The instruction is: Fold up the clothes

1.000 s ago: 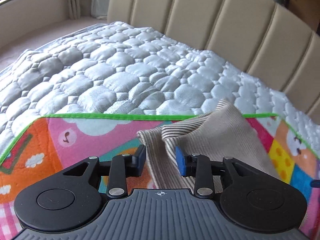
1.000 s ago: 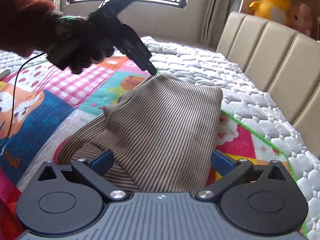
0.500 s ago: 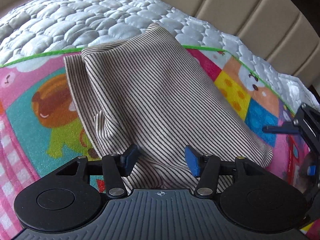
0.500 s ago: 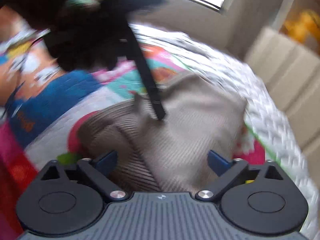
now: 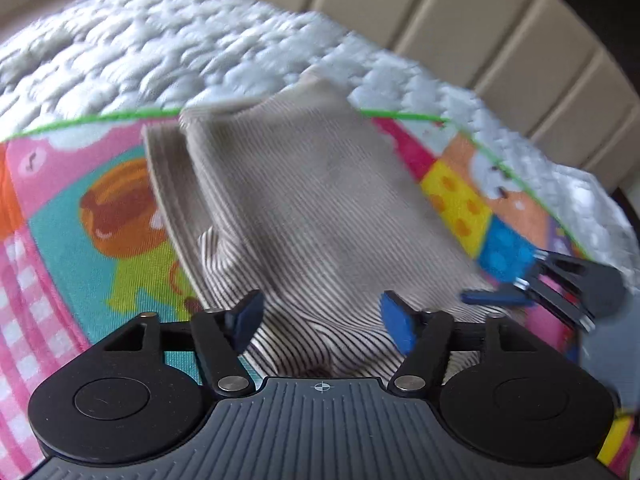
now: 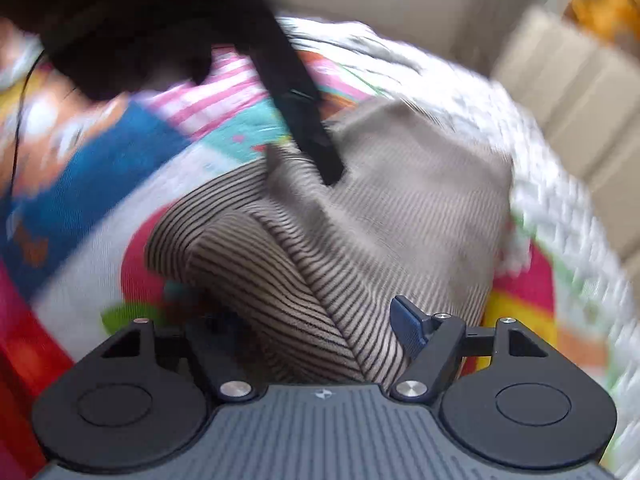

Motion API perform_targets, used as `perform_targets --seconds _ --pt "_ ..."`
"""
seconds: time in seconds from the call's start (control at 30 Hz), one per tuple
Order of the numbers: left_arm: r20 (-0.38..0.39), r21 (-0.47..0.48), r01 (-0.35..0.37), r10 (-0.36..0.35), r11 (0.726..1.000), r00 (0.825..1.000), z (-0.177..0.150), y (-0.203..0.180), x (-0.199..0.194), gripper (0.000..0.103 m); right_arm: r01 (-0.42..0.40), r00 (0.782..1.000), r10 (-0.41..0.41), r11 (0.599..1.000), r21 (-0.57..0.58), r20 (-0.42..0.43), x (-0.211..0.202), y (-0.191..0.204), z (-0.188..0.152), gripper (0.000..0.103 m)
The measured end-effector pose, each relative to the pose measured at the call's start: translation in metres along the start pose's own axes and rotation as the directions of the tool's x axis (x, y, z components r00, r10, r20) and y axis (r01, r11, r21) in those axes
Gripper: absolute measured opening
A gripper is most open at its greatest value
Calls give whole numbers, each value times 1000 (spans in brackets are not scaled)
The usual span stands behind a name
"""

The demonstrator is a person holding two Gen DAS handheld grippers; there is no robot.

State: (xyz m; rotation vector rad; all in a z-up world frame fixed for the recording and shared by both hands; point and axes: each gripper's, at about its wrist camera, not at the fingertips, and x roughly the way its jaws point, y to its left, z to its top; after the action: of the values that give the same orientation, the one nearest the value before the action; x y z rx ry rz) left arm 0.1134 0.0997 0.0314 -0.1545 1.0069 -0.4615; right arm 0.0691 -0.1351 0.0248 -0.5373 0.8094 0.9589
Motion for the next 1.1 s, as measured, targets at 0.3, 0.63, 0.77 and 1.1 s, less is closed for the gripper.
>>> perform_targets --seconds 0.3,0.63,0.77,1.1 --pt "15 463 60 -75 884 997 -49 -54 -37 96 -120 990 138 911 394 -18 10 -48 3 72" --pt "235 712 -296 182 636 955 -92 -104 11 97 27 1000 -26 997 -66 13 -8 13 -7 74" --pt "205 654 -263 169 710 964 -79 -90 4 98 96 995 -90 976 -195 41 -8 26 -17 74" --pt "51 563 50 -96 825 994 -52 -68 -43 100 -165 985 169 868 468 33 9 -61 7 73"
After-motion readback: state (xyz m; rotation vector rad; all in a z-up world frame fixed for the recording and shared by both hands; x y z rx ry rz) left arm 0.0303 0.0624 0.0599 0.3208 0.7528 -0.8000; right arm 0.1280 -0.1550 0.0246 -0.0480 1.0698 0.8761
